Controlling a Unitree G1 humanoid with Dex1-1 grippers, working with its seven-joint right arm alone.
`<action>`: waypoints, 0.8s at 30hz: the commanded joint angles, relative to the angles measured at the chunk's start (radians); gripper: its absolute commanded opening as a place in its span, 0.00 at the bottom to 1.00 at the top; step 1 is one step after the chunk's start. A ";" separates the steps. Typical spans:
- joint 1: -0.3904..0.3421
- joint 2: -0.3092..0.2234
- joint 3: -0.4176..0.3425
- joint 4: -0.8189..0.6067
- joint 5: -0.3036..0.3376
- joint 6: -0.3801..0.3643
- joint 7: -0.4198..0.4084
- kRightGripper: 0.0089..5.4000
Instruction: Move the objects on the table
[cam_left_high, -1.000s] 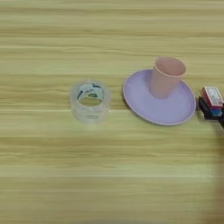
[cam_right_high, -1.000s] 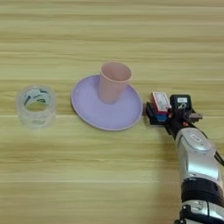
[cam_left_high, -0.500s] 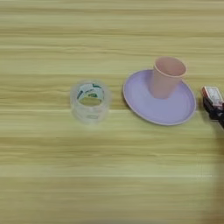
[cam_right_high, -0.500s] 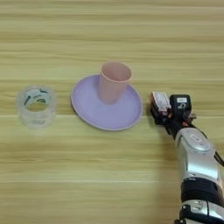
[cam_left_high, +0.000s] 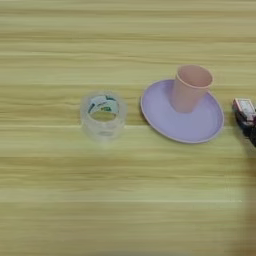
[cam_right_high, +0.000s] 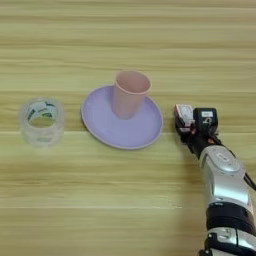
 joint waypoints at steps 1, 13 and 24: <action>-0.072 -0.049 -0.007 -0.040 0.013 -0.027 -0.002 0.39; -0.059 -0.087 -0.047 -0.099 0.029 -0.024 -0.018 0.39; -0.069 -0.135 -0.079 0.010 0.025 -0.047 -0.031 0.39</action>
